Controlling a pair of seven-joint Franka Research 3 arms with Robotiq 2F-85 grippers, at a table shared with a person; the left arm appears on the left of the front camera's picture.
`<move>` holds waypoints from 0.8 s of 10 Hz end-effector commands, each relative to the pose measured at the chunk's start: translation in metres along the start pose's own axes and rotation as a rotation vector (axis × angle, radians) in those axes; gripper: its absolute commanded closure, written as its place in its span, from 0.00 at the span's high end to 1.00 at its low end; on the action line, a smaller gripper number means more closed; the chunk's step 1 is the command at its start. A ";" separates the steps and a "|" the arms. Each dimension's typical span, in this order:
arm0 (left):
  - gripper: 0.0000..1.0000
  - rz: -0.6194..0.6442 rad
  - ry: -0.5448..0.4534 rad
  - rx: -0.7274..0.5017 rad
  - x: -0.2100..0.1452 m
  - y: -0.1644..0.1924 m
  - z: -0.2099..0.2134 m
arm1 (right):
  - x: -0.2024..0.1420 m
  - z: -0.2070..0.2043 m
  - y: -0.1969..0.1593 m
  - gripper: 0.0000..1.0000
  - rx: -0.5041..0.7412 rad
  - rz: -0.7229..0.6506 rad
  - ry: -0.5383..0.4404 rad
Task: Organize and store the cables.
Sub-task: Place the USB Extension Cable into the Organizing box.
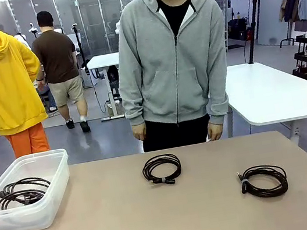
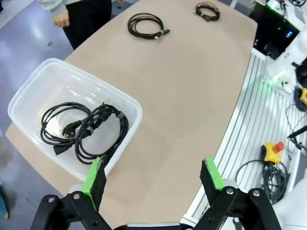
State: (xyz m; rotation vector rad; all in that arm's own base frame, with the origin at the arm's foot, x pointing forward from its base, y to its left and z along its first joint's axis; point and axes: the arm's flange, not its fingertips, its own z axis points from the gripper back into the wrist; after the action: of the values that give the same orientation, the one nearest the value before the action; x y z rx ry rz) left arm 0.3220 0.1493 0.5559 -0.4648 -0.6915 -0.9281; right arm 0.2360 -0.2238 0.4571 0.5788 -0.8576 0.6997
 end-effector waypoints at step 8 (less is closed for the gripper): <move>1.00 -0.374 0.232 -0.061 0.088 -0.054 -0.044 | 0.000 0.001 0.000 1.00 0.003 0.020 -0.014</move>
State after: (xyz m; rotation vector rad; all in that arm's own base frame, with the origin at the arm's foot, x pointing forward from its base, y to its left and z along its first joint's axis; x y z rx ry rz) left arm 0.3206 0.0778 0.5850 -0.3524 -0.6120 -1.1872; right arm 0.2361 -0.2237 0.4573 0.5785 -0.8574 0.7003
